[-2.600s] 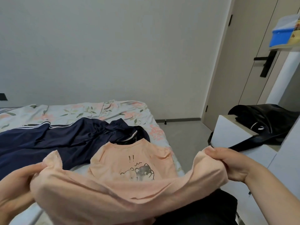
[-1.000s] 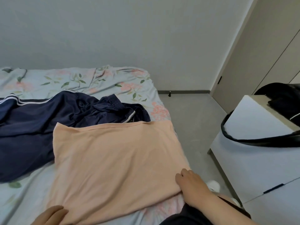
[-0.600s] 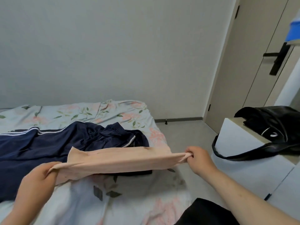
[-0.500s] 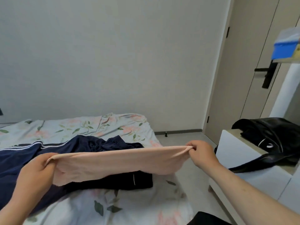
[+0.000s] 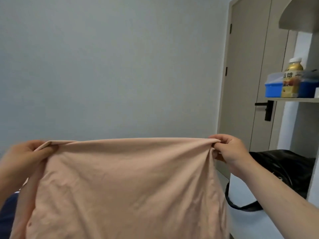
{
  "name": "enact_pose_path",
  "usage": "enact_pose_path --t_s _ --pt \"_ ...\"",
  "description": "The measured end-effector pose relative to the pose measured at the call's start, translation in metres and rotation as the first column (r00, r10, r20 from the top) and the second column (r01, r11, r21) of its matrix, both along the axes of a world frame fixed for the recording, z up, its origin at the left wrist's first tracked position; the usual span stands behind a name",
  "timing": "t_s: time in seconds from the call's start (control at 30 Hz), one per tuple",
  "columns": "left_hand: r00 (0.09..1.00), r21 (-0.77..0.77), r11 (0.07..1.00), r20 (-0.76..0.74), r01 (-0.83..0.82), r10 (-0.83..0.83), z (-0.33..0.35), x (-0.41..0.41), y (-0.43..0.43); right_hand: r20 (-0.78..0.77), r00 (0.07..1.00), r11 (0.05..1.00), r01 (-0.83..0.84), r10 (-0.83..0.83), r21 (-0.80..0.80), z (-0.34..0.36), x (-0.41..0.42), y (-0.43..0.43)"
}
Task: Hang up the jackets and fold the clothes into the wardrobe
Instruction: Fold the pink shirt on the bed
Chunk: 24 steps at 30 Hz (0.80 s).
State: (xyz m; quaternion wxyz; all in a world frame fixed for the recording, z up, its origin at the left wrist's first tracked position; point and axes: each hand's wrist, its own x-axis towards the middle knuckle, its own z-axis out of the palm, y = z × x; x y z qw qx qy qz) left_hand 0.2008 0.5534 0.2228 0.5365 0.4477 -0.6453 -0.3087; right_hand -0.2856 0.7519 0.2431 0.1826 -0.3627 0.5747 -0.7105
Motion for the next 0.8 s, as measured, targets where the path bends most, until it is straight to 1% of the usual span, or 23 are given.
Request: enact_pose_path --t_s 0.03,0.07,0.13,0.2,0.27,0.33,0.4,0.47,0.53,0.6,0.67,0.8 --pt "0.998 0.028 0.999 0.050 0.028 -0.030 -0.007 -0.001 0.000 0.033 0.999 0.999 -0.009 0.008 0.044 -0.011 -0.002 -0.002" --pt "0.993 0.085 0.996 0.113 0.017 -0.027 -0.016 -0.003 -0.002 0.061 0.998 0.995 -0.018 0.012 0.095 -0.022 -0.003 -0.005" --pt "0.985 0.161 0.987 0.166 0.023 -0.050 -0.048 0.000 -0.011 0.105 0.994 0.977 -0.043 0.022 0.210 -0.051 -0.005 -0.011" --pt "0.980 0.238 0.971 0.182 0.032 -0.077 -0.086 0.002 -0.020 0.119 0.991 0.937 -0.095 0.058 0.335 -0.081 -0.006 -0.016" --pt "0.964 0.295 0.955 0.249 0.015 -0.092 -0.125 0.002 -0.028 0.120 0.987 0.877 -0.152 0.108 0.457 -0.113 -0.006 -0.024" --pt "0.940 0.318 0.948 0.329 -0.025 -0.086 -0.162 0.002 -0.034 0.103 0.986 0.830 -0.165 0.129 0.533 -0.141 -0.007 -0.033" --pt "0.927 0.336 0.939 0.369 -0.073 -0.060 -0.193 -0.002 -0.039 0.027 0.992 0.796 -0.113 0.120 0.594 -0.170 -0.008 -0.050" --pt "0.919 0.324 0.935 0.395 -0.146 0.006 -0.220 -0.009 -0.048 -0.028 0.994 0.769 -0.062 0.103 0.636 -0.199 -0.011 -0.068" --pt "0.905 0.321 0.918 0.416 -0.234 0.086 -0.239 -0.018 -0.058 0.001 0.998 0.746 -0.044 0.058 0.664 -0.226 -0.015 -0.089" --pt "0.847 0.290 0.897 0.510 -0.335 0.151 -0.250 -0.028 -0.072 0.098 0.995 0.735 -0.055 -0.015 0.676 -0.251 -0.020 -0.114" --pt "0.735 0.185 0.896 0.648 -0.404 0.198 -0.255 -0.039 -0.084 0.180 0.981 0.742 -0.065 -0.075 0.667 -0.272 -0.024 -0.139" --pt "0.551 -0.021 0.908 0.789 -0.419 0.272 -0.274 -0.065 -0.113 0.222 0.969 0.747 -0.068 -0.108 0.661 -0.316 -0.032 -0.185"
